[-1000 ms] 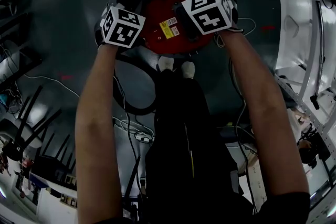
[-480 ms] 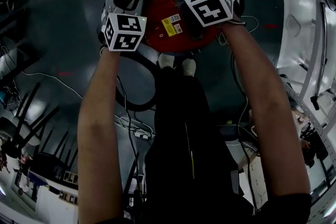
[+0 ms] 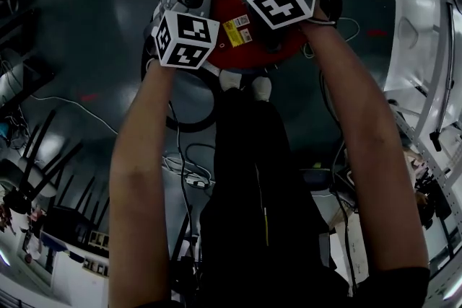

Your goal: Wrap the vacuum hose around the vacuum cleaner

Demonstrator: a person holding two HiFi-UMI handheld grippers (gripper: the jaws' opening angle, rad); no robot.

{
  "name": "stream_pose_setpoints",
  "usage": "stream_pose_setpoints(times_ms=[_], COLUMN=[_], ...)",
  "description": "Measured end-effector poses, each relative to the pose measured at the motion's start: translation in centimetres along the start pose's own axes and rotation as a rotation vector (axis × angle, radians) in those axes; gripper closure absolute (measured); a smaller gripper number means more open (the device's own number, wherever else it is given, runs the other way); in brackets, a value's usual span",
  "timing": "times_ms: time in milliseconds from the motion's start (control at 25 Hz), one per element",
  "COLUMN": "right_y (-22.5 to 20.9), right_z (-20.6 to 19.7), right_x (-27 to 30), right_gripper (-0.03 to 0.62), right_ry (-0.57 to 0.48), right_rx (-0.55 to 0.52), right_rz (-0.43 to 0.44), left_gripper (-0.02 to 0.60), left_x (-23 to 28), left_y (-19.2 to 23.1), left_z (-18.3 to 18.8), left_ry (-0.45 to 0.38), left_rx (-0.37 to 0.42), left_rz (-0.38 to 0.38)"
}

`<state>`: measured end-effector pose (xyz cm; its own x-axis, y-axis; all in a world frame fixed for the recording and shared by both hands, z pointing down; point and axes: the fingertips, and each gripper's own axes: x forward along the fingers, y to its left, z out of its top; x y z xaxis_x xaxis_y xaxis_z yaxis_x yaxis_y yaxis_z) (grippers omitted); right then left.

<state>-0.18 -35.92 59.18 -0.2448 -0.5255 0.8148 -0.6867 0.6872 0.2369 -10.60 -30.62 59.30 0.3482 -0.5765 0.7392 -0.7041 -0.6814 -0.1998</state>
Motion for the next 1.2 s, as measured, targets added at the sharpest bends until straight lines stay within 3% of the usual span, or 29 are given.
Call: stream_pose_setpoints(times_ms=[640,1200], right_y=[-0.7,-2.5], right_z=[-0.2,-4.7], right_x=[-1.8,-5.6], right_gripper=[0.523,0.523], right_ry=[-0.073,-0.116], right_rx=[0.078,0.183], right_rz=[0.032,-0.027], left_gripper=[0.488,0.486], left_x=[1.7,1.8], left_y=[-3.4,-5.8], left_z=[6.6,11.1], left_ry=[-0.084,-0.133], left_rx=[0.018,0.046], left_rz=[-0.051,-0.057])
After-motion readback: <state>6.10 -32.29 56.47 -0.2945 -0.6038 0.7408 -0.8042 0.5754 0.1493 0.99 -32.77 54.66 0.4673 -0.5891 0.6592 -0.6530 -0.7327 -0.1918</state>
